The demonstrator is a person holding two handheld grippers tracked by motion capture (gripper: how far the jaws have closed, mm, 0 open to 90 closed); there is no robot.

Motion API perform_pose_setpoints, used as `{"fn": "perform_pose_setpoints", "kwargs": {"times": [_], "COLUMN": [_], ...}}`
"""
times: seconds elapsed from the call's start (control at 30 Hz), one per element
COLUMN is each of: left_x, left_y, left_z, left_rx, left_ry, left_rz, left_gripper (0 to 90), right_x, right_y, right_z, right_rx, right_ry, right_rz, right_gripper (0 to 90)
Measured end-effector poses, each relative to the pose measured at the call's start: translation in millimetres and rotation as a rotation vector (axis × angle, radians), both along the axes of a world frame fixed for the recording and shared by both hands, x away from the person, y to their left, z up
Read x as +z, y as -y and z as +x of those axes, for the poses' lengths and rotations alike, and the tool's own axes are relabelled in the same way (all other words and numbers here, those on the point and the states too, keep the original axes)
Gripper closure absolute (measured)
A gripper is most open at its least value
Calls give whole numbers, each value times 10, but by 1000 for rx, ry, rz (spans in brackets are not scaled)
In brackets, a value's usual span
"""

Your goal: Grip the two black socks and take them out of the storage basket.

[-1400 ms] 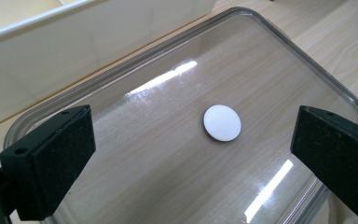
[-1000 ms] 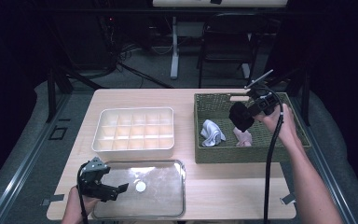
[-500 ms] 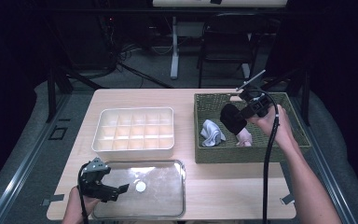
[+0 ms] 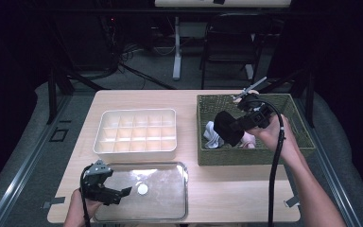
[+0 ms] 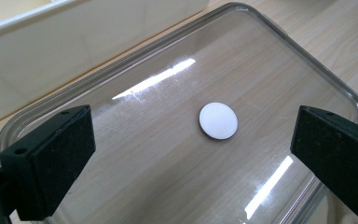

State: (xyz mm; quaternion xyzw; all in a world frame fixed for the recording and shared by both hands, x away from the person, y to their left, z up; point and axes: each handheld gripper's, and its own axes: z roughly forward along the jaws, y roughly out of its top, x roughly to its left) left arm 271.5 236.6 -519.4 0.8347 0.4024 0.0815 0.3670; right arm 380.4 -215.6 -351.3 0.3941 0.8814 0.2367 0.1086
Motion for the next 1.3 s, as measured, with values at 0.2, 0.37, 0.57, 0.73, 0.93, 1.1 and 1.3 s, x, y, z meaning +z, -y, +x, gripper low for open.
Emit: {"fn": "perform_pose_setpoints", "kwargs": {"times": [0.2, 0.37, 0.57, 0.73, 0.93, 1.1, 1.3], "left_x": [10, 11, 15, 4, 9, -2, -12], "left_y": [50, 100, 172, 226, 283, 386, 554], "left_z": [0, 4, -6, -10, -19, -12, -4], "left_rx": [-9, -24, -38, -48, -58, -79, -117], "left_ry": [1, -2, 2, 2, 10, 10, 4], "left_rz": [8, 12, 24, 37, 44, 52, 55], "left_gripper": [0, 0, 0, 0, 0, 0, 0], "right_x": [1, -118, -412, -771, -1274, -1602, -1603], "right_y": [-105, -194, -295, -333, -415, -458, -382], "right_z": [-249, -456, -683, -749, -760, -743, -738], "right_rx": [67, 118, 163, 171, 159, 156, 114], "right_ry": [3, -13, -57, -116, -216, -267, -243], "right_rz": [13, 16, 23, 49, 47, 21, 38], "right_gripper": [734, 734, 733, 733, 726, 688, 565]}}
